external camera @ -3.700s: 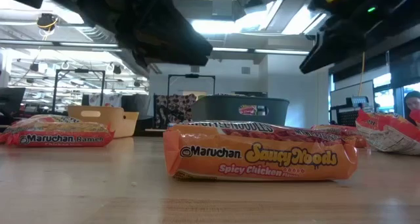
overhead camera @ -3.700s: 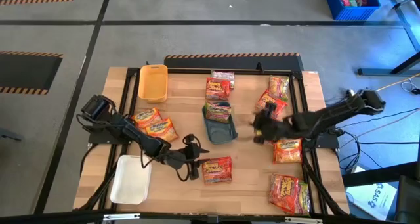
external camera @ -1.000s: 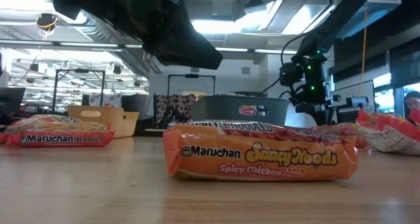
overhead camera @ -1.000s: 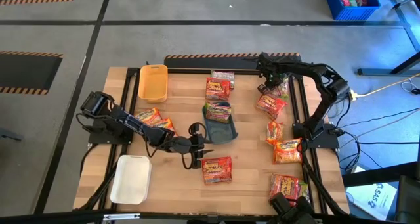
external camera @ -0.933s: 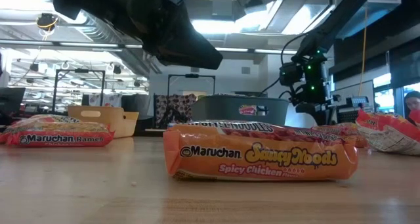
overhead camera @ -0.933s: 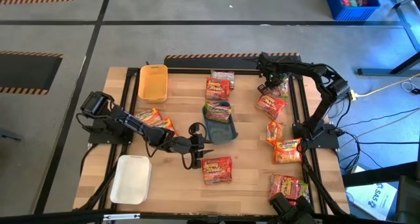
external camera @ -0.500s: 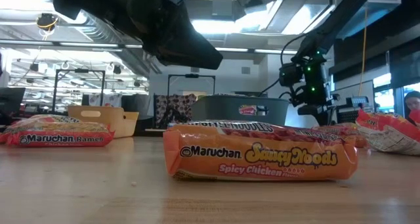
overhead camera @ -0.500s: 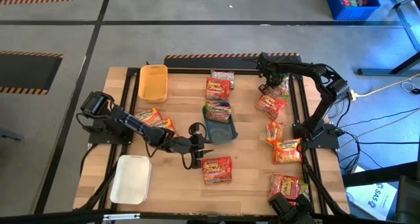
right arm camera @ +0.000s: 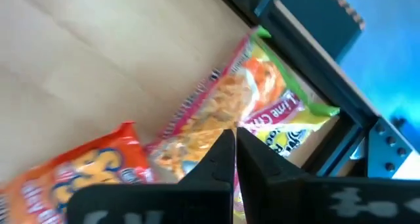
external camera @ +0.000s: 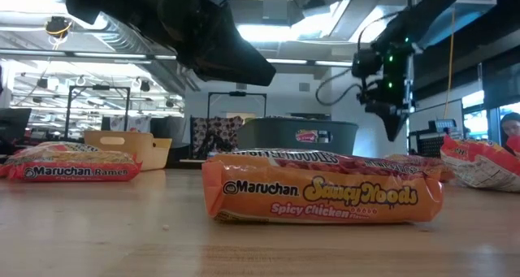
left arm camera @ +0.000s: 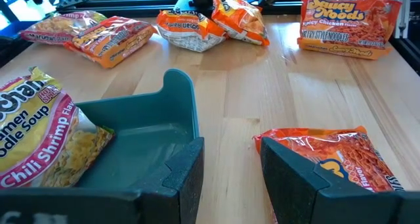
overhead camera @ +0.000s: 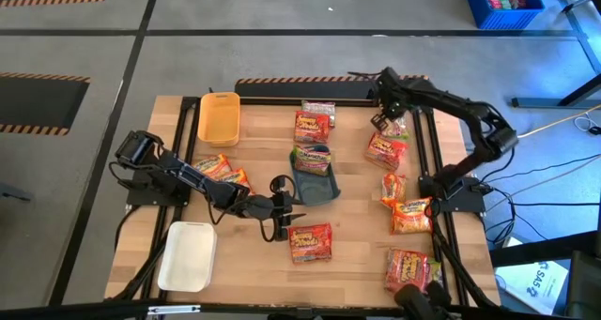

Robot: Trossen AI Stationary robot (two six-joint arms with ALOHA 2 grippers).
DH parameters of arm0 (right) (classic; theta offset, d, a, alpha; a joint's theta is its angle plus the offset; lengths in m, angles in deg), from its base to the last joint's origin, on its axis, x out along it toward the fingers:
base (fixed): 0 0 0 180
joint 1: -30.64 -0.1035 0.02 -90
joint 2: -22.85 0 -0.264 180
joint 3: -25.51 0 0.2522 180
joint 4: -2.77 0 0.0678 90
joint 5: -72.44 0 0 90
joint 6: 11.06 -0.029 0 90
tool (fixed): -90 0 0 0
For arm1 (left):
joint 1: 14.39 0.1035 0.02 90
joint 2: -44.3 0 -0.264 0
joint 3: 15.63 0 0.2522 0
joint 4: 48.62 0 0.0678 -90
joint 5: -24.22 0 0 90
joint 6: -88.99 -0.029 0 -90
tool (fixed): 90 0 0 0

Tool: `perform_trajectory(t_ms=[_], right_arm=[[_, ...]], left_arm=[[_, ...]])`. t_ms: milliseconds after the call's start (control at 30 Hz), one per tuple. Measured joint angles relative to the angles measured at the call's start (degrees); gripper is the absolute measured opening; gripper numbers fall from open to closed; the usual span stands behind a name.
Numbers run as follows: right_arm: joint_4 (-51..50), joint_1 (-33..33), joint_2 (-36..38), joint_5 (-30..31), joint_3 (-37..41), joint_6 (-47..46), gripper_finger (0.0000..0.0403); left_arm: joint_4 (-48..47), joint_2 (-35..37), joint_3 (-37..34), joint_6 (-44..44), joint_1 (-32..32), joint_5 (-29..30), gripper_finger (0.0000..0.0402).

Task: Sort Maruchan noodles
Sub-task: Put the green noodles into the blue bin

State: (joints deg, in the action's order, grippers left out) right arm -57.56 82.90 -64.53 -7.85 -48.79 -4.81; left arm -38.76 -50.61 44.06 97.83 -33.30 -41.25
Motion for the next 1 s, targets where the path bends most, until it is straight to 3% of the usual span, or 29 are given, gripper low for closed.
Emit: perform_trajectory(t_ms=[167,400,633,833,1000], right_arm=[[0.0,-1.6,2.2,-3.4,-0.1,-1.1,0.0000],[0.0,-1.6,0.4,-0.2,-0.1,-2.6,0.0025],[0.0,-1.6,-4.1,0.6,-0.1,-5.6,0.0156],[0.2,-1.6,-9.2,8.8,-0.1,-9.2,0.0283],[2.8,-1.6,-11.6,10.8,-0.1,-10.9,0.0342]], left_arm=[[0.0,0.0,0.0,0.0,0.0,0.0,0.0143],[0.0,0.0,0.0,0.0,0.0,0.0,0.0143],[0.0,0.0,0.0,0.0,0.0,0.0,0.0143],[0.0,0.0,0.0,0.0,0.0,0.0,0.0143],[0.0,0.0,0.0,0.0,0.0,0.0,0.0143]])
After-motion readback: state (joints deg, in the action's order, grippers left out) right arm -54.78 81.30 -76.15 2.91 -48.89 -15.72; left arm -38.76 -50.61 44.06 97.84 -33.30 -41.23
